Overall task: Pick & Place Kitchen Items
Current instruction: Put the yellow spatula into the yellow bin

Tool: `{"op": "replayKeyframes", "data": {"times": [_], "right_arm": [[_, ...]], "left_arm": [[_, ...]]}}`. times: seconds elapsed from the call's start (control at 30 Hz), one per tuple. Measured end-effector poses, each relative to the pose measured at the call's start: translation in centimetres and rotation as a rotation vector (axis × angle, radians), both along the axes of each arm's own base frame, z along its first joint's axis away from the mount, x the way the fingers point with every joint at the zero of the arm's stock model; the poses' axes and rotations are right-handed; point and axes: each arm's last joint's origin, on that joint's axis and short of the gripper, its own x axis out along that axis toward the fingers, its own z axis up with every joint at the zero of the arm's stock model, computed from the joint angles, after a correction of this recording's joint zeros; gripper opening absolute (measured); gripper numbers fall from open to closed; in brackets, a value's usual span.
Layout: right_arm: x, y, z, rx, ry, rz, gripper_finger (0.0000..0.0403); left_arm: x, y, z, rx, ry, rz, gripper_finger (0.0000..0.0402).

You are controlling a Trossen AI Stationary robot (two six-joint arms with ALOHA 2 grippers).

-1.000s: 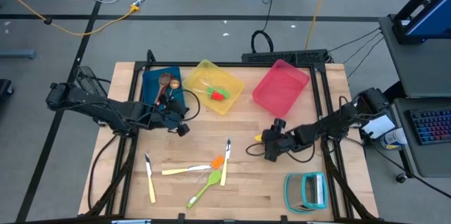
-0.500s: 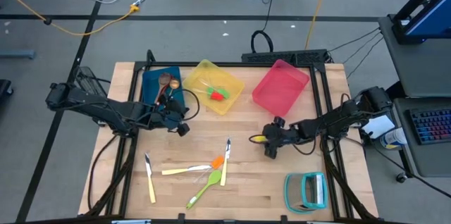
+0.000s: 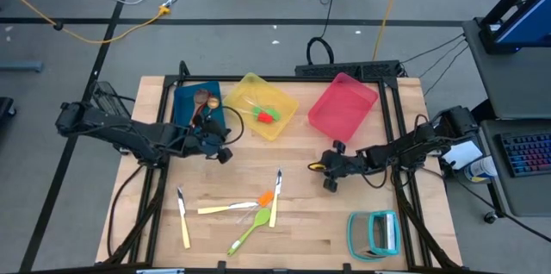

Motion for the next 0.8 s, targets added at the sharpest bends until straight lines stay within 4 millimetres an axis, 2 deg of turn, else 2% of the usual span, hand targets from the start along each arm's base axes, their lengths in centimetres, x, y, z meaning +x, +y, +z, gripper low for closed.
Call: {"op": "replayKeyframes", "data": {"times": [0.13,0.27,0.47,0.6,0.8], "right_arm": [[0.5,0.1,0.3,0.023,-0.056,0.007,0.0054],[1.5,0.4,1.1,0.039,-0.19,0.028,0.0035],[2.5,0.2,2.2,-0.025,-0.347,0.045,0.0023],[2.9,-0.3,2.8,-0.094,-0.422,-0.042,0.0023],[5.1,-0.4,5.7,-0.189,-0.633,-0.093,0.0024]], "left_arm": [[0.0,0.2,0.0,-0.003,-0.003,0.011,0.0017],[0.0,0.2,0.0,-0.003,-0.006,0.011,0.0017],[0.0,0.2,0.0,-0.004,-0.007,0.011,0.0017],[0.0,0.2,0.0,-0.005,-0.008,0.012,0.0017],[0.0,0.2,0.0,-0.005,-0.008,0.012,0.0017]]}}
